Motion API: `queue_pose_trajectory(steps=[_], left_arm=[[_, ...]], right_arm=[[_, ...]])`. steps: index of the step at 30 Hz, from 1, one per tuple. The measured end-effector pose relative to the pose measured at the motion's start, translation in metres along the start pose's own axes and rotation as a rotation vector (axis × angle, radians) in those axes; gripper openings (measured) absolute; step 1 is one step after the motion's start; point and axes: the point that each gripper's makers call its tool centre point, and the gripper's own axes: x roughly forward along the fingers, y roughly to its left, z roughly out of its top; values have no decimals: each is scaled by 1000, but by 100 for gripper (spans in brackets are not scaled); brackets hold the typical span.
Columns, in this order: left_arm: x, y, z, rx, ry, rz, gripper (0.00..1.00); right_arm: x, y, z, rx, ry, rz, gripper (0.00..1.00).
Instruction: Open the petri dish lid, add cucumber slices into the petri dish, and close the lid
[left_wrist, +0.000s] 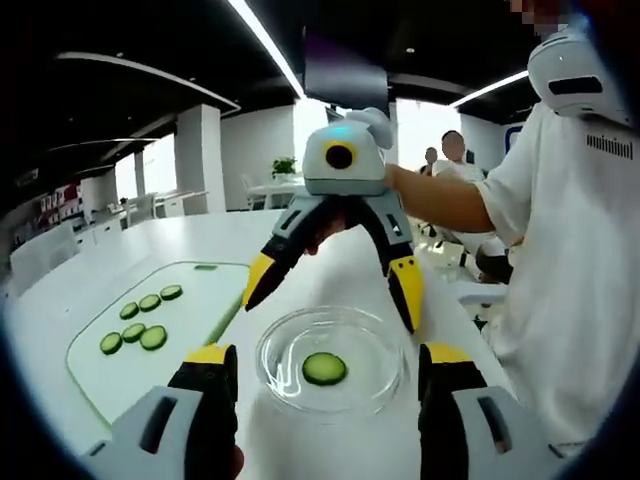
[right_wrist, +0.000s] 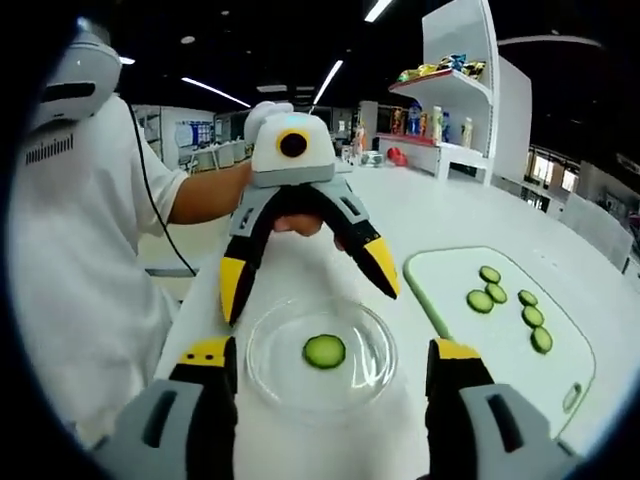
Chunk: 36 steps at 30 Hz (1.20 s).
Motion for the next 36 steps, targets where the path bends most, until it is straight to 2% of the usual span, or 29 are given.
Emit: queue_pose_trajectory(steps=[5,13,15,21,24,26,28,36], left_arm=[[-8,13,7,26,-15,73,75],[-26,30,27,34,-82,190,75],[-30,33,27,58,-68,219,75],[-40,35,36,62,-94,250,75],[-50,39,43,73,-107,288,75],[-57,42,42,96,-87,327,76],[-64,44,43,84,-99,350,77],[-87,47,53,97,-131,418,77]], right_arm=[[-12,-16,14,18,-78,-103,75],[-34,-29,14,36,-124,-179,76],[-39,-33,18,39,-143,-201,76],[-55,-38,34,44,-209,-245,76],[-64,-40,41,37,-235,-282,76],[-71,-43,47,39,-264,-316,76],[-79,-46,54,41,-299,-348,76],[-99,-43,62,39,-338,-405,76]])
